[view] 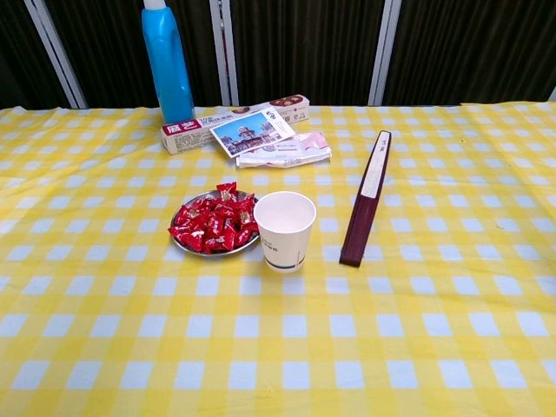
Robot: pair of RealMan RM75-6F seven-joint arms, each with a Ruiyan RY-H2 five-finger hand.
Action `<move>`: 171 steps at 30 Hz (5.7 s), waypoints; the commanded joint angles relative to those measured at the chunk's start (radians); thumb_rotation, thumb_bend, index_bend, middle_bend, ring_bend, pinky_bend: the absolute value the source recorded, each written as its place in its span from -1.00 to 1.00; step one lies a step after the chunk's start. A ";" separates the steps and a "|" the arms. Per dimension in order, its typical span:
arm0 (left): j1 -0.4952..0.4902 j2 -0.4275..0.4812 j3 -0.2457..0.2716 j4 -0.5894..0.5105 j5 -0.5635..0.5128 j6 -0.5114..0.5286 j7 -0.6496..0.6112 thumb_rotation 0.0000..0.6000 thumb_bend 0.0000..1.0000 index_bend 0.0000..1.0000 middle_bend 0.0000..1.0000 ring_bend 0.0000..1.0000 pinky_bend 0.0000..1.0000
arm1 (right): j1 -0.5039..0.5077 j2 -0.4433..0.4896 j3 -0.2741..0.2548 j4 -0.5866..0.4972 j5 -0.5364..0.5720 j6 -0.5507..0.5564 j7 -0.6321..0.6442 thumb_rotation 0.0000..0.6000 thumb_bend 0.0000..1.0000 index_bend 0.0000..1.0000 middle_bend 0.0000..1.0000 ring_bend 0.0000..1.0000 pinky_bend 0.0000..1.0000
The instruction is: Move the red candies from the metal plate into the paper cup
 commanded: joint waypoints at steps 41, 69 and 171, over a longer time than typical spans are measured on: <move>-0.563 -0.130 -0.213 -0.226 -0.531 -0.593 0.553 1.00 -0.68 -0.85 -0.76 0.52 0.71 | 0.008 0.037 0.003 -0.040 0.030 -0.032 0.089 1.00 -0.22 -1.00 -1.00 -1.00 -1.00; -0.977 -0.476 -0.178 0.062 -1.031 -0.608 0.822 1.00 -0.58 -0.71 -0.72 0.54 0.71 | 0.014 0.063 0.007 -0.069 0.036 -0.044 0.152 1.00 -0.22 -1.00 -1.00 -1.00 -1.00; -1.180 -0.565 -0.177 -0.041 -1.001 -0.473 0.790 1.00 -0.08 0.18 0.41 0.64 0.80 | 0.010 0.073 0.014 -0.083 0.033 -0.028 0.181 1.00 -0.23 -1.00 -1.00 -1.00 -1.00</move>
